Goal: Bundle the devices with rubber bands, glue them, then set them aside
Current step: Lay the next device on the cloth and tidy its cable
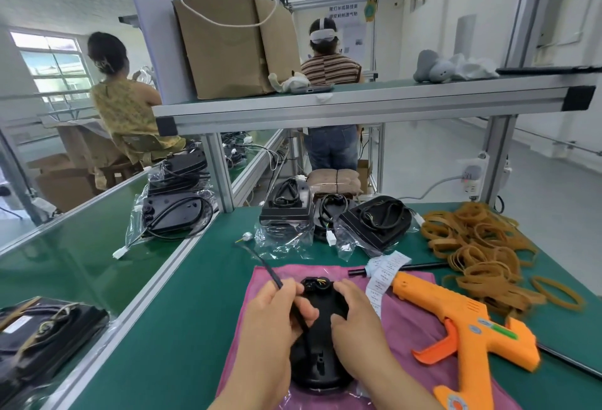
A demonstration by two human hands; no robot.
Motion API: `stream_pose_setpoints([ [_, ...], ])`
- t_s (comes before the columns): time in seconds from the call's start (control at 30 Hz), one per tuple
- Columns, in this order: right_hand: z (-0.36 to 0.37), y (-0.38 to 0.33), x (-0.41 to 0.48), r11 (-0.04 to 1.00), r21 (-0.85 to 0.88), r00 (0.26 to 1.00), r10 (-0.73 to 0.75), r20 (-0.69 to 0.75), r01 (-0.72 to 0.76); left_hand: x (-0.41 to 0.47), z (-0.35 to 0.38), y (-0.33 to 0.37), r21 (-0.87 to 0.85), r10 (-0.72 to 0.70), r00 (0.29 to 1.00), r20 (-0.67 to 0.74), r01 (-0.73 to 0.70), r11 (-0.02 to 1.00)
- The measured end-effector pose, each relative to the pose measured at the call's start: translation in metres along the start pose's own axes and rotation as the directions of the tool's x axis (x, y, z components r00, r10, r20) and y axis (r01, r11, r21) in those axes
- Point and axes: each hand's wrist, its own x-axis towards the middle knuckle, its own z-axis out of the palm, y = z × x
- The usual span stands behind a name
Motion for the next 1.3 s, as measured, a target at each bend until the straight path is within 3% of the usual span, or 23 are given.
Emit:
stream_pose_setpoints([
  [0.4, 0.000, 0.001, 0.002, 1.000, -0.023, 1.000, 0.012, -0.002, -0.012, -0.033, -0.024, -0.037, 0.349, 0.174, 0.970, 0.170, -0.225, 0.910],
  [0.5, 0.001, 0.002, 0.004, 0.999, -0.037, 1.000, 0.013, -0.005, -0.013, -0.046, -0.025, -0.038, 0.506, 0.224, 0.942, 0.251, -0.325, 0.799],
  [0.57, -0.001, 0.001, 0.005, 0.999, -0.037, 1.000, 0.002, -0.006, -0.002, -0.050, -0.025, -0.040, 0.620, 0.265, 0.908, 0.324, -0.415, 0.666],
  [0.67, -0.012, -0.003, 0.004, 1.000, -0.021, 0.998, 0.006, 0.062, -0.004, -0.046, -0.020, -0.038, 0.671, 0.312, 0.854, 0.417, -0.520, 0.528],
  [0.77, -0.034, -0.013, 0.000, 0.996, 0.081, 0.999, 0.024, 0.043, -0.027, -0.045, -0.016, -0.036, 0.663, 0.334, 0.822, 0.461, -0.569, 0.487],
  [0.87, -0.057, -0.033, -0.008, 0.925, 0.363, 0.987, 0.058, 0.153, -0.111, -0.048, -0.012, -0.033, 0.666, 0.332, 0.837, 0.435, -0.547, 0.508],
  [0.93, -0.067, -0.042, -0.015, 0.908, 0.412, 0.988, 0.008, 0.156, -0.073, -0.046, -0.008, -0.034, 0.671, 0.321, 0.859, 0.399, -0.512, 0.536],
  [1.0, -0.069, -0.043, -0.020, 0.959, 0.281, 0.994, -0.072, 0.077, 0.048, -0.044, -0.005, -0.033, 0.685, 0.332, 0.856, 0.396, -0.516, 0.514],
  [1.07, -0.068, -0.040, -0.020, 0.988, 0.083, 0.991, -0.132, 0.027, 0.129, -0.044, -0.003, -0.035, 0.730, 0.360, 0.816, 0.453, -0.571, 0.376],
  [1.2, -0.061, -0.022, -0.001, 0.981, -0.130, 0.989, -0.146, 0.008, 0.146, -0.043, -0.006, -0.043, 0.633, 0.533, 0.679, 0.505, -0.711, 0.306],
  [1.23, -0.058, -0.017, 0.004, 0.969, -0.189, 0.987, -0.160, 0.007, 0.159, -0.043, -0.007, -0.046, 0.632, 0.507, 0.686, 0.521, -0.710, 0.311],
  [1.3, -0.050, -0.008, 0.013, 0.927, -0.319, 0.979, -0.204, 0.016, 0.199, -0.046, -0.004, -0.050, 0.706, 0.320, 0.789, 0.524, -0.613, 0.355],
])
